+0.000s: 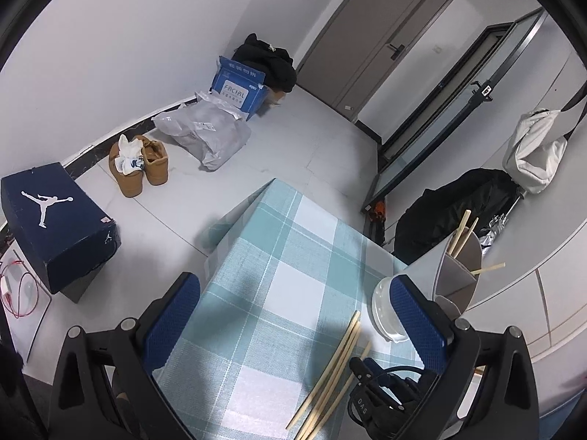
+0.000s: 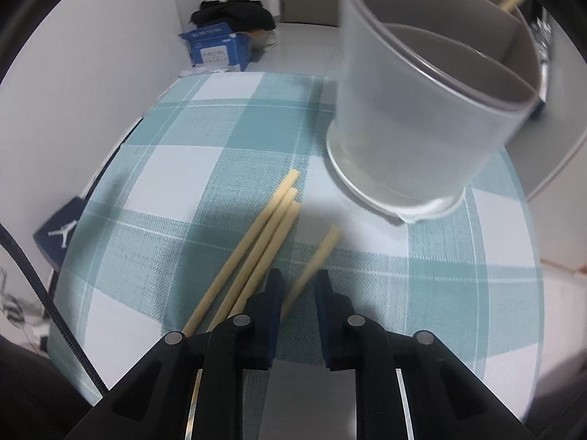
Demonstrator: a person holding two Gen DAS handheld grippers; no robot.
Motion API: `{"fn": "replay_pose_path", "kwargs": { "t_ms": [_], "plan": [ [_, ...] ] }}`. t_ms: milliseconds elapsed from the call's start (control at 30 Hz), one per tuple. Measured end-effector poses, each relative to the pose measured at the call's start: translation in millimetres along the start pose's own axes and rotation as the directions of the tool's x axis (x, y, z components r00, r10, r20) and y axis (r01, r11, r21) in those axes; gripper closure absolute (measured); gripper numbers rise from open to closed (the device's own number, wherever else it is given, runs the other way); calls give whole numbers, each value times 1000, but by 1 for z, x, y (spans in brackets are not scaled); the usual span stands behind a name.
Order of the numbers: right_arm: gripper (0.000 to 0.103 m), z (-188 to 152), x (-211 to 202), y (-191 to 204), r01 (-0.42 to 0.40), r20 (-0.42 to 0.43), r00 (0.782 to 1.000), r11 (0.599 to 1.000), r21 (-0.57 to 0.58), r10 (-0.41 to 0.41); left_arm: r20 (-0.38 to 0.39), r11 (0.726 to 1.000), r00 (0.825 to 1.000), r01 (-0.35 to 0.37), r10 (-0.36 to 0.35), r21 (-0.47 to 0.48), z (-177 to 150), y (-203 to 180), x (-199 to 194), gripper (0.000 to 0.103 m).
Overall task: Organize utensils
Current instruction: 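Close the right gripper on one wooden chopstick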
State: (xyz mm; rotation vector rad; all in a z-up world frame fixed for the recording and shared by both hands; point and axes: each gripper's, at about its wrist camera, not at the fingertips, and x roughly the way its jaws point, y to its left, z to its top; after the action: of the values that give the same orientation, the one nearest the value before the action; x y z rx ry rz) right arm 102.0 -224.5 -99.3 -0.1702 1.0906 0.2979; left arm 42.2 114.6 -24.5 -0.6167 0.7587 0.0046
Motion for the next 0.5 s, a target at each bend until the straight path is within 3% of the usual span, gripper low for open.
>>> {"fn": "replay_pose_path", "kwargs": {
  "t_ms": [167,367,500],
  "plan": [
    [98,10,1,-2,-51,-40,998,996,-76,48,4,1000,1000,-23,23,3,-1,4,1,2],
    [98,-2,-12,-15,-120,-123,988,962,-243,92,-16,999,999,-33,33,5,-3,3,6,2],
    [98,-14,-18,-24,-172,-187,975,941,-293,120,-29,999,999,-39,40,23,-4,0,9,2]
  ]
}}
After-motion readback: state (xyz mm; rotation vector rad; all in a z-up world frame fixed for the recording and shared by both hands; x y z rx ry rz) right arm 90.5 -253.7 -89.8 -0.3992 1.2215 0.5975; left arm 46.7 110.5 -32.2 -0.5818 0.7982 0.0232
